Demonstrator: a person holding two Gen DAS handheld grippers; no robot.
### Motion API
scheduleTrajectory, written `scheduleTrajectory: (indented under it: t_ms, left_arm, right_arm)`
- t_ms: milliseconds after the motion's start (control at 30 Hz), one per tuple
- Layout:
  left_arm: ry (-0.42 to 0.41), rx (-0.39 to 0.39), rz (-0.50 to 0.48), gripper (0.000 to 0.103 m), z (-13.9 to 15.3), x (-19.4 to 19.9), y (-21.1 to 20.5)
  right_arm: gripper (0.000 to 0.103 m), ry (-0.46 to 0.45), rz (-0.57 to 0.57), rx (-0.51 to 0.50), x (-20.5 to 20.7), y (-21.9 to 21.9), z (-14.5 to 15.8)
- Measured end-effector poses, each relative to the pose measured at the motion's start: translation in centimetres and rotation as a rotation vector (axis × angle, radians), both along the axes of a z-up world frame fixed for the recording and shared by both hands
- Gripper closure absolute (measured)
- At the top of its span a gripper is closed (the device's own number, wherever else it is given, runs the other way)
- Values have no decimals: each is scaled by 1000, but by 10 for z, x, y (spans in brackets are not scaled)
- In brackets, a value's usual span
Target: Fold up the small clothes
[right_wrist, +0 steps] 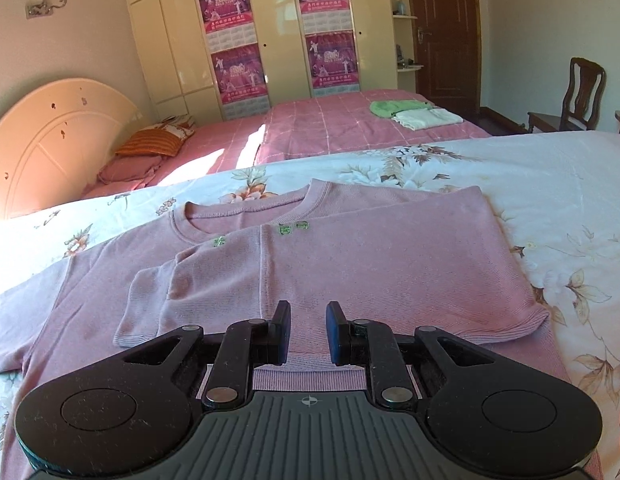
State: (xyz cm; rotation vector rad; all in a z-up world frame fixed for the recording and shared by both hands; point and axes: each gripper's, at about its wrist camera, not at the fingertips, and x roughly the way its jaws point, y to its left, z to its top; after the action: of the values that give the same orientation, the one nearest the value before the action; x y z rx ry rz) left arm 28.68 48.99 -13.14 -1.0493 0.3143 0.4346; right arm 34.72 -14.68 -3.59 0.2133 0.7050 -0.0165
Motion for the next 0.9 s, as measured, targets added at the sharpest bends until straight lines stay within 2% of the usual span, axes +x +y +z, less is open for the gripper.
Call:
scheduleTrajectory:
  t_ms: [67, 100, 167, 267, 300, 400, 533, 600, 767, 900]
  left_arm:
    - [-25, -34, 47, 76, -2, -7, 2]
    - [-11, -9, 47, 87, -1, -8, 1]
    - [59, 63, 30, 90, -1, -4, -5]
    - [88, 140, 6, 91, 9, 3, -18]
    - [74, 168, -17, 92, 18, 7, -25]
    - [32, 311, -169, 92, 54, 28, -68]
    - [-24, 405, -443, 92, 85, 75, -164]
    - [-39, 416, -539, 92, 90, 94, -212]
    - [-44, 455, -741, 92, 80, 134, -342]
    - [36, 490, -879, 92, 49, 153, -417]
  right_arm:
    - [86, 3, -4, -7, -1, 1, 1]
    - [86, 3, -6, -11, 0, 1, 1]
    - [86, 4, -11, -12, 0, -1, 0]
    - [86, 1, -17, -13, 1, -5, 0]
    - [86, -2, -18, -14, 1, -6, 0]
    - [86, -9, -22, -7, 1, -10, -2]
    - [86, -24, -16, 10, 1, -14, -5]
    - [86, -27, -14, 25, 2, -16, -6]
    - [86, -40, -20, 70, 1, -26, -4]
    - [86, -37, -23, 134, 2, -40, -2]
